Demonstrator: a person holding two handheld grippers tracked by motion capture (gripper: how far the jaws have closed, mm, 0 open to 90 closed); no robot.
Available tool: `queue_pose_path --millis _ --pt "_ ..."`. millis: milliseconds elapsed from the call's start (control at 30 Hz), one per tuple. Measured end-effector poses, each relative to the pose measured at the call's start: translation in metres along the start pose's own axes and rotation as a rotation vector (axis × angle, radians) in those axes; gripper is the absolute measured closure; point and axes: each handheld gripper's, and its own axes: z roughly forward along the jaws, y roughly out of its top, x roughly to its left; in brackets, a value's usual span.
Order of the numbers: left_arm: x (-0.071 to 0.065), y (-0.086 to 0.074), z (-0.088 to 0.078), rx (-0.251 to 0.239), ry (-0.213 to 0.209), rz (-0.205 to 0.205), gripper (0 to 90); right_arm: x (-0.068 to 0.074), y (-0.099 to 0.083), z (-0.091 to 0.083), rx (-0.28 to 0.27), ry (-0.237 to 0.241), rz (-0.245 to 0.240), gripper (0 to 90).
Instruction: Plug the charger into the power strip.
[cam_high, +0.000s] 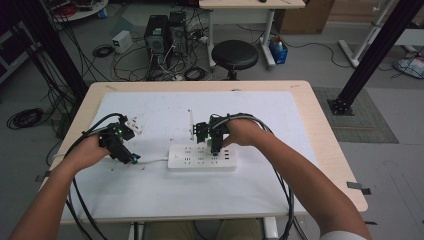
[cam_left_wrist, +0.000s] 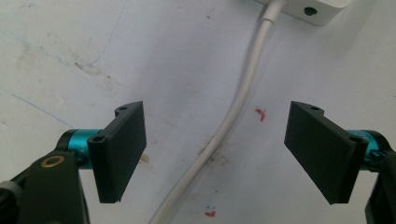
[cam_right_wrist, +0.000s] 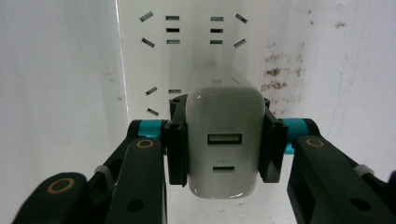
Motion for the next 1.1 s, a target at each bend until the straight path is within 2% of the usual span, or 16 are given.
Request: queue_pose_path --millis 100,167,300,400,500,533,600,633,667,700,733,767,900,967,1033,1100 --pt "0.0003 -0.0014 0.0008 0.004 -0.002 -0.001 20.8 -0.0003 -0.0013 0.0002 -0.012 -0.008 -0.066 61.9" --pt "0.0004 -0.0019 0.002 -0.001 -0.002 -0.008 20.8 -0.0004 0.0 0.0001 -0.001 -0.004 -0.045 61.9" --pt "-0.0003 -0.001 0.0029 0.002 -0.006 0.001 20.8 -0.0013 0.0029 0.0005 0.018 0.006 0.043 62.1" --pt "-0.0004 -0.0014 0.0032 -0.003 -0.007 0.002 20.8 0.001 0.0039 0.0009 0.02 -0.006 0.065 62.2" --pt "-0.0006 -0.0025 0.0027 -0.012 -0.005 0.0 20.8 0.0011 0.003 0.0012 0.012 -0.009 0.065 62.2" --pt "-0.0019 -0.003 0.0034 -0.026 -0.002 -0.016 20.8 0.0006 0.0027 0.0015 0.007 -0.007 0.072 62.1" --pt "-0.0017 -0.0038 0.003 -0.023 -0.004 -0.008 20.8 0.0012 0.0022 0.0014 0.005 -0.005 0.083 62.1" --pt "-0.0013 -0.004 0.0027 -0.019 -0.003 -0.002 20.8 0.0007 0.0022 0.0026 0.002 -0.005 0.072 62.1" --pt "-0.0016 -0.0042 0.0027 -0.021 -0.001 -0.004 20.8 0.0025 0.003 0.0058 0.025 -0.015 0.057 62.1" --pt "-0.0021 -0.0045 0.0027 -0.027 -0.001 -0.007 20.8 0.0063 0.0045 0.0091 0.029 -0.035 0.033 62.1" --pt "-0.0023 -0.0047 0.0024 -0.028 -0.001 0.0 20.8 0.0069 0.0058 0.0088 0.034 -0.04 0.033 62.1" --pt "-0.0033 -0.0049 0.0032 -0.038 -0.003 -0.011 20.8 0.0062 0.0053 0.0089 0.028 -0.038 0.031 62.2" --pt "-0.0033 -0.0045 0.0043 -0.038 0.0 -0.004 20.8 0.0032 0.0057 0.009 0.032 -0.022 0.039 62.2" --pt "-0.0052 -0.0043 0.0048 -0.06 0.005 -0.008 20.8 0.0016 0.0047 0.0091 0.026 -0.009 0.052 62.2" --pt "-0.0067 -0.0041 0.0048 -0.067 0.003 0.003 20.8 0.0 0.0047 0.0095 0.022 -0.001 0.053 62.3" --pt "-0.0065 -0.0031 0.0044 -0.052 0.005 0.024 20.8 -0.0001 0.0066 0.0095 0.036 0.005 0.066 62.3"
